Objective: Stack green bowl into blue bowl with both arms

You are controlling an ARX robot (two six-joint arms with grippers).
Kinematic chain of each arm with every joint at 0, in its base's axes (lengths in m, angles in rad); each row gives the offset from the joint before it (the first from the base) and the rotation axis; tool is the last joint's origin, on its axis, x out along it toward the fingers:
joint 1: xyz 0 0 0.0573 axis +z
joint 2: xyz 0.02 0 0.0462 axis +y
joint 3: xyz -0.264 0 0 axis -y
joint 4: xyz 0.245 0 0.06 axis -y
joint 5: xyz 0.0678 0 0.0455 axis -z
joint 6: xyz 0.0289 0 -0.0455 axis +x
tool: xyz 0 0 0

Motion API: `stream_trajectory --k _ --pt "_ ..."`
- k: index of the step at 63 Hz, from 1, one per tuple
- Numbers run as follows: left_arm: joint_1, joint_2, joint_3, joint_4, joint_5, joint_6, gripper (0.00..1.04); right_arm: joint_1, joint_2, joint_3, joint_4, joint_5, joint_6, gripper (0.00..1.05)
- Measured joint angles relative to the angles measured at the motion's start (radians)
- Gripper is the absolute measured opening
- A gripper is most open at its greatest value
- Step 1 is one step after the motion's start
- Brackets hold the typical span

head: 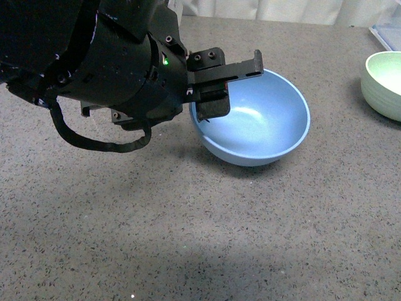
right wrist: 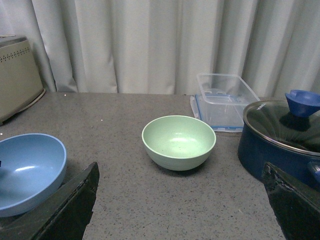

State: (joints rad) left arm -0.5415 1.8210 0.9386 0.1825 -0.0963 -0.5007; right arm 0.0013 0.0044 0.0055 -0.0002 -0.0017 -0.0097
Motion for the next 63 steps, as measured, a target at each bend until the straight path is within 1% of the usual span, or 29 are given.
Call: stream_trajectory --k 5,11,13,19,20,24,27,30,37,44,50,52,53,54,55,59,60,62,63 --pt "0.005 0.001 0.000 0.000 0.004 -0.006 0.57 0.000 0.000 0.000 0.000 0.000 0.000 0.95" --pt "0.025 -0.005 0.000 0.003 0.010 -0.027 0.73 0.000 0.000 0.000 0.000 0.000 0.000 0.95" --pt "0.032 -0.008 0.000 0.005 0.009 -0.031 0.77 0.000 0.000 0.000 0.000 0.000 0.000 0.95" --pt "0.093 -0.060 -0.010 0.014 0.011 -0.075 0.98 0.000 0.000 0.000 0.000 0.000 0.000 0.95" --pt "0.106 -0.074 -0.014 0.015 0.011 -0.079 1.00 0.000 0.000 0.000 0.000 0.000 0.000 0.95" --pt "0.155 -0.126 -0.032 0.015 0.009 -0.097 0.98 0.000 0.000 0.000 0.000 0.000 0.000 0.95" --pt "0.183 -0.157 -0.047 0.018 0.005 -0.099 0.98 0.000 0.000 0.000 0.000 0.000 0.000 0.95" --pt "0.237 -0.210 -0.081 0.034 -0.007 -0.103 0.98 0.000 0.000 0.000 0.000 0.000 0.000 0.95" --pt "0.343 -0.296 -0.158 0.054 0.002 -0.100 0.98 0.000 0.000 0.000 0.000 0.000 0.000 0.95" --pt "0.407 -0.366 -0.222 0.049 0.029 -0.092 0.98 0.000 0.000 0.000 0.000 0.000 0.000 0.95" --pt "0.432 -0.432 -0.274 0.049 0.047 -0.091 0.98 0.000 0.000 0.000 0.000 0.000 0.000 0.95" --pt "0.433 -0.436 -0.304 0.118 0.026 -0.039 0.95 0.000 0.000 0.000 0.000 0.000 0.000 0.95" --pt "0.435 -0.437 -0.335 0.212 0.011 -0.007 0.92 0.000 0.000 0.000 0.000 0.000 0.000 0.95" --pt "0.435 -0.437 -0.351 0.261 0.007 0.017 0.90 0.000 0.000 0.000 0.000 0.000 0.000 0.95" --pt "0.437 -0.437 -0.385 0.353 0.002 0.081 0.86 0.000 0.000 0.000 0.000 0.000 0.000 0.95" --pt "0.444 -0.444 -0.481 0.580 0.005 0.233 0.75 0.000 0.000 0.000 0.000 0.000 0.000 0.95" --pt "0.446 -0.446 -0.494 0.609 0.006 0.244 0.74 0.000 0.000 0.000 0.000 0.001 0.000 0.95" --pt "0.450 -0.464 -0.541 0.699 0.011 0.323 0.67 0.000 0.000 0.000 0.000 0.000 0.000 0.95" --pt "0.451 -0.472 -0.549 0.715 0.014 0.345 0.64 0.000 0.000 0.000 0.000 0.000 0.000 0.95"
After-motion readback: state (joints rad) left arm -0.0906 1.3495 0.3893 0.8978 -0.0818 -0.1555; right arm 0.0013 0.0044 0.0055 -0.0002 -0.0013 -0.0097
